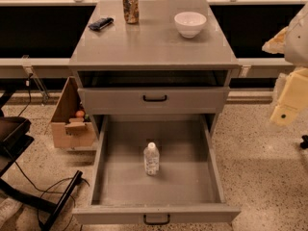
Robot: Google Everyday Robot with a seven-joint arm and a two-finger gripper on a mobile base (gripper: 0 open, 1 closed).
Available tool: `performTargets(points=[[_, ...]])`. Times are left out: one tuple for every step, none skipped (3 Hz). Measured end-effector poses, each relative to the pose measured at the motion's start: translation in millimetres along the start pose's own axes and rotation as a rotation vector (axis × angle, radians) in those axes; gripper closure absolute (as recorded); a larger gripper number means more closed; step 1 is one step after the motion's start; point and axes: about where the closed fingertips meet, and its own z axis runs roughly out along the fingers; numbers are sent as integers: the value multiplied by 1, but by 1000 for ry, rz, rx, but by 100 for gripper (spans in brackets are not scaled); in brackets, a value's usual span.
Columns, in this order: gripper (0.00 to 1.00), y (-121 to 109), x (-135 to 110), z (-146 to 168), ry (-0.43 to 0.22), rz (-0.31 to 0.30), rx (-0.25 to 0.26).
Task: Pick blue plastic bottle from middle drawer and place on counter
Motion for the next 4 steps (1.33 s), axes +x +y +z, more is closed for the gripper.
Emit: performTargets(points=[[0,0,0,0,0,0,0],[0,1,0,21,-86,43,-6],[0,19,-6,77,-256,106,-62],[0,38,-20,132,-459,145,-90]])
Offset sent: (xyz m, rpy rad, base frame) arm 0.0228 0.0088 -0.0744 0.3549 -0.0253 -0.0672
